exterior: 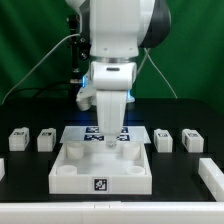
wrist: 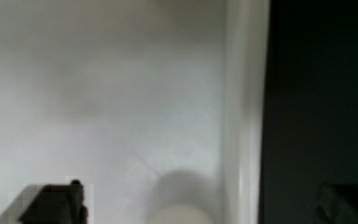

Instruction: Assemble one leg

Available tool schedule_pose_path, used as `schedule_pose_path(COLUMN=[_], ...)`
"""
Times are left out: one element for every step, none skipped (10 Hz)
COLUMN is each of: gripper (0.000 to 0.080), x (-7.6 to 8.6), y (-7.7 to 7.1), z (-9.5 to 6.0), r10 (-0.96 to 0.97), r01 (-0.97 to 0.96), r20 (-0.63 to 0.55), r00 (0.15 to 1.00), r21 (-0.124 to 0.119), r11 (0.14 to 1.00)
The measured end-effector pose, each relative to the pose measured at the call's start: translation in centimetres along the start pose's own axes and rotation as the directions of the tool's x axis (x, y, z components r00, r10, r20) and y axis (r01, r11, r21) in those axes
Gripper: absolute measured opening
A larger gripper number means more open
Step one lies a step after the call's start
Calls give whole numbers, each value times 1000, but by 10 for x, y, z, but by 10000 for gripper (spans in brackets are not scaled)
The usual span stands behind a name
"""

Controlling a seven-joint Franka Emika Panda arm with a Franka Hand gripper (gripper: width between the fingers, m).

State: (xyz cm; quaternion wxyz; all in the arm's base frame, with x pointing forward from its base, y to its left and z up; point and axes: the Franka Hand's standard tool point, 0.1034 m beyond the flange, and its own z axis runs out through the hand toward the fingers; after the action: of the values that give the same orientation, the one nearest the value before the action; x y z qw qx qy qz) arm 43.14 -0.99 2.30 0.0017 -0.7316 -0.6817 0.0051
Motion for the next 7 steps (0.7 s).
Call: schedule_pose_path(gripper=[650,650,650,650,650,602,602], x=[-3,-9,-13,-18,-20,-19,-19], y=[-3,-3,-2,-2,-2,-2,-2], z=[8,14,17,19,19,19,19], r10=[1,5,13,14,17,17,17], r01=[-1,-5,-13,-14,-17,-17,-17], r20=[-4,-6,-7,-8,-8,-8,-8], r00=[1000,1000,1000,1000,1000,1000,1000], r21=[6,12,15,17,17,17,17], r11=[1000,1000,1000,1000,1000,1000,1000])
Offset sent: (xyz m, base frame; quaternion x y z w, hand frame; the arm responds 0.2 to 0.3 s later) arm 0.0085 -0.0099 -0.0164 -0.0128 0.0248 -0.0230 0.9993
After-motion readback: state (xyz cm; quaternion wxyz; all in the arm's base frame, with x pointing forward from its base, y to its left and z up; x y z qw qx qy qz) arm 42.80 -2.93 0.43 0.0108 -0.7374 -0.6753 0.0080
